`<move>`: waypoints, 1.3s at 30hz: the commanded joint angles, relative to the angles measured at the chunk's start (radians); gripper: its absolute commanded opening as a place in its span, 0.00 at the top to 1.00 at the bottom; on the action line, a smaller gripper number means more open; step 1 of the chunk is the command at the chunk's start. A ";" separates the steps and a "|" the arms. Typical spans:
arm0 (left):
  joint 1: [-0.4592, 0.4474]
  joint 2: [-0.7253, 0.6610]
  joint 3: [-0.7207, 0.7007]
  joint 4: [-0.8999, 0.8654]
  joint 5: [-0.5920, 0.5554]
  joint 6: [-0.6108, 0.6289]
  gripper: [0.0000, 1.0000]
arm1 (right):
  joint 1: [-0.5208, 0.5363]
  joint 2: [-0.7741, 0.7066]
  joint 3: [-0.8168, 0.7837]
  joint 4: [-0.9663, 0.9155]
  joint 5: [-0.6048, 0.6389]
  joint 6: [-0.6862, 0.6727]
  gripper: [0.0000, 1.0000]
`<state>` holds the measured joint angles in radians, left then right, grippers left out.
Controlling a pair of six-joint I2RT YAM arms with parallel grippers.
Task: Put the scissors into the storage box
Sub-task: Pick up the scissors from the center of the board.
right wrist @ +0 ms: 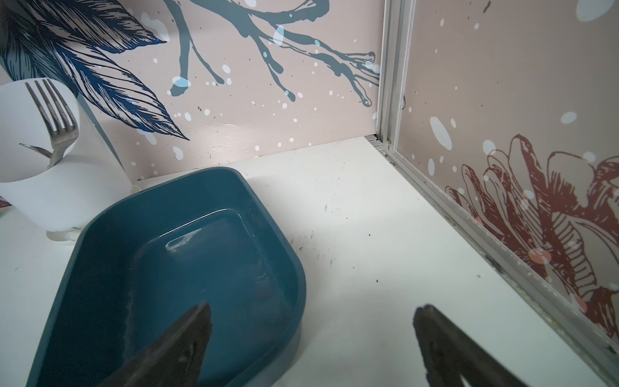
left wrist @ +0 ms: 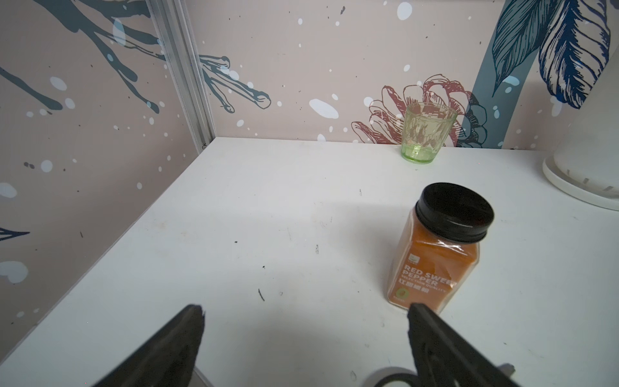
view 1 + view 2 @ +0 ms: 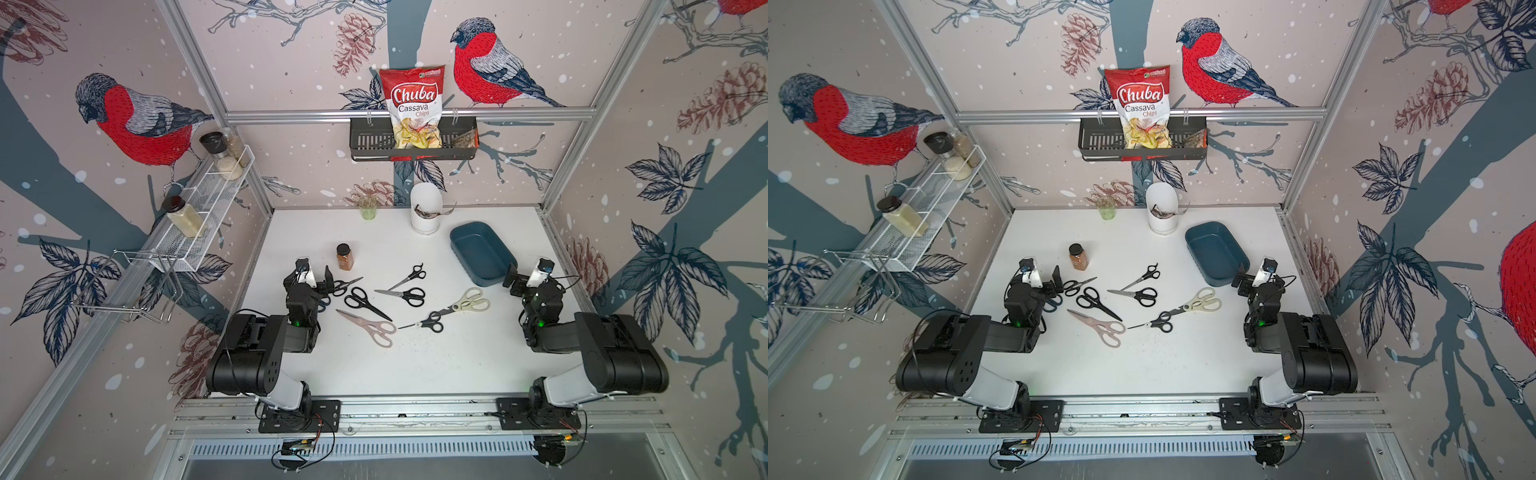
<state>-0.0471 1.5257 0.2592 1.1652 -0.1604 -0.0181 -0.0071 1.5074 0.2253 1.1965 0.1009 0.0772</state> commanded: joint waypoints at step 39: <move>-0.368 -0.407 0.163 -0.955 -0.191 -0.738 0.04 | 0.581 0.494 1.261 -1.744 -0.052 0.381 0.55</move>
<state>-0.4126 1.1046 0.4255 0.1974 -0.3428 -0.7345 0.5705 1.9411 1.4166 -0.4000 0.1299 0.3637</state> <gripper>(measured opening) 0.958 0.467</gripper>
